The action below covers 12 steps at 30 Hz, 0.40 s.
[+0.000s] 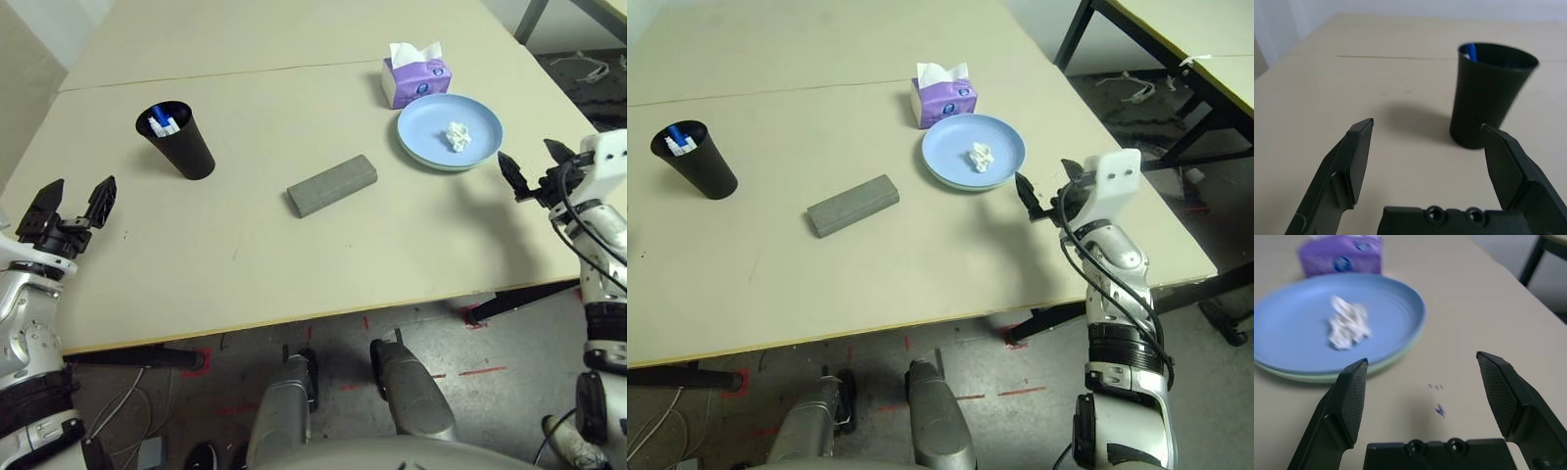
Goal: Organize and tidy the items on the table.
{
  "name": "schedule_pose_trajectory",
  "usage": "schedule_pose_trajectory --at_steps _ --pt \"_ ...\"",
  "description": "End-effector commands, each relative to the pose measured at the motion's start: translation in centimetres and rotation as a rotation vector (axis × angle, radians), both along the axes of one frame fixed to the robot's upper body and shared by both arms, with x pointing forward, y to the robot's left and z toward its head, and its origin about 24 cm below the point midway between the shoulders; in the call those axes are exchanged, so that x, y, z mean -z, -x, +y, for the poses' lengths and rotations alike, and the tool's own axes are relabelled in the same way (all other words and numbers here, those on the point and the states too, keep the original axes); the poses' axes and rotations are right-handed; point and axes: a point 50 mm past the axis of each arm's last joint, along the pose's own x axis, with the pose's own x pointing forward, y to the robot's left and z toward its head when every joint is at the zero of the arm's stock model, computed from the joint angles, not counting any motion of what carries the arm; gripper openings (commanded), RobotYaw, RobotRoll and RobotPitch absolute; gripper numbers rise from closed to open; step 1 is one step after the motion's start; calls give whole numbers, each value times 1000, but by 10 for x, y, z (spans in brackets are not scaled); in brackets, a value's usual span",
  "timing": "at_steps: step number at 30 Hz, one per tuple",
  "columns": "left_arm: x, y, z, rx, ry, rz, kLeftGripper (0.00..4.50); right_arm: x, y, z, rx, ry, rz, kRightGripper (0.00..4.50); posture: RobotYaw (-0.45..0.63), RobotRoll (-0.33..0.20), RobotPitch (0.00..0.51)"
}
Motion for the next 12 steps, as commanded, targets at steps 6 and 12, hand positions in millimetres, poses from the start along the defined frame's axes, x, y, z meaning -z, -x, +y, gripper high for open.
schedule_pose_trajectory --at_steps 6,12 --pt "0 10 -1 -15 -6 34 4468 7 4 -2 22 -42 18 4500 -215 0 279" --pt "3 4 -7 1 -11 54 4468 5 4 -9 48 -40 19 4500 -217 0 276"
